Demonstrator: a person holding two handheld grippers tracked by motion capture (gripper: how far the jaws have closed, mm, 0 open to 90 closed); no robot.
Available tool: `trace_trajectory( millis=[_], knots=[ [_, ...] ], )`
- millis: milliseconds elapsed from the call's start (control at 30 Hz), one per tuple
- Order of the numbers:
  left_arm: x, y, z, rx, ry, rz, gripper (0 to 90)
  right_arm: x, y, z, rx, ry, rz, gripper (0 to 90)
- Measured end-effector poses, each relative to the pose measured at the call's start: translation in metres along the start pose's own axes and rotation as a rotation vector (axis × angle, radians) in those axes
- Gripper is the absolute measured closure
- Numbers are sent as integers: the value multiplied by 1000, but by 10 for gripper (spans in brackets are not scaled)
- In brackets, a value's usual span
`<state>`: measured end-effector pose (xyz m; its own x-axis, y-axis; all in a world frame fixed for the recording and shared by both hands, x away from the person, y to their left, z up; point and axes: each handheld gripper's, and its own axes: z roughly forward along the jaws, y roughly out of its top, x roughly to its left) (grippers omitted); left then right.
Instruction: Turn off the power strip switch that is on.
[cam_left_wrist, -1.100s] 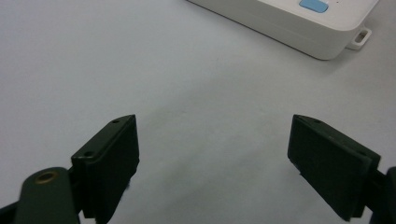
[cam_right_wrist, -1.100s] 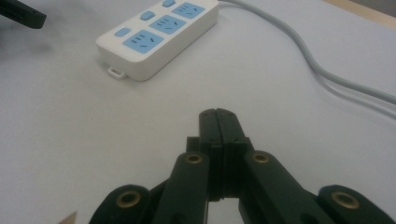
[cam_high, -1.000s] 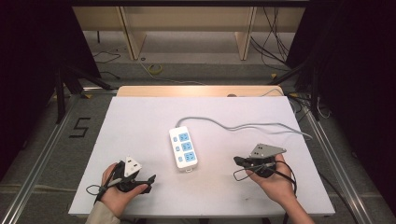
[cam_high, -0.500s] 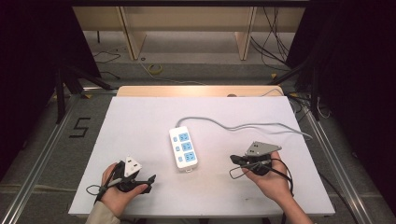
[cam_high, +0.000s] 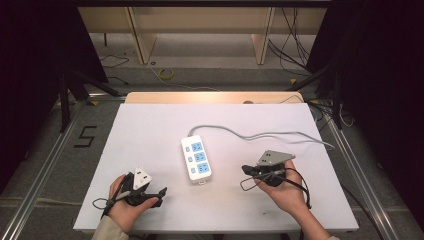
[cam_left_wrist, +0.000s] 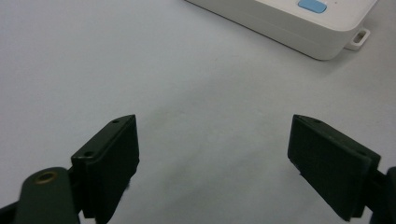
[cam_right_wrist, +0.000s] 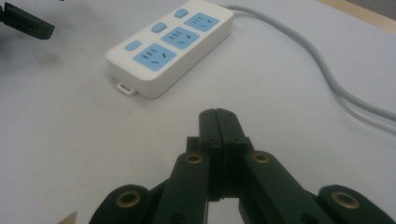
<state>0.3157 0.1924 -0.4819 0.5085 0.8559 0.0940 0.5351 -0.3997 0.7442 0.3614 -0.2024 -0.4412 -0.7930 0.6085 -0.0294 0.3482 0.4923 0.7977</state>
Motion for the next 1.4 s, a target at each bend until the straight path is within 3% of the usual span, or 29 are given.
trace_trajectory(
  millis=[1400],
  knots=[
    [-1,0,0,-4,0,-5,163,15,25,25,19,42,-35,900]
  ],
)
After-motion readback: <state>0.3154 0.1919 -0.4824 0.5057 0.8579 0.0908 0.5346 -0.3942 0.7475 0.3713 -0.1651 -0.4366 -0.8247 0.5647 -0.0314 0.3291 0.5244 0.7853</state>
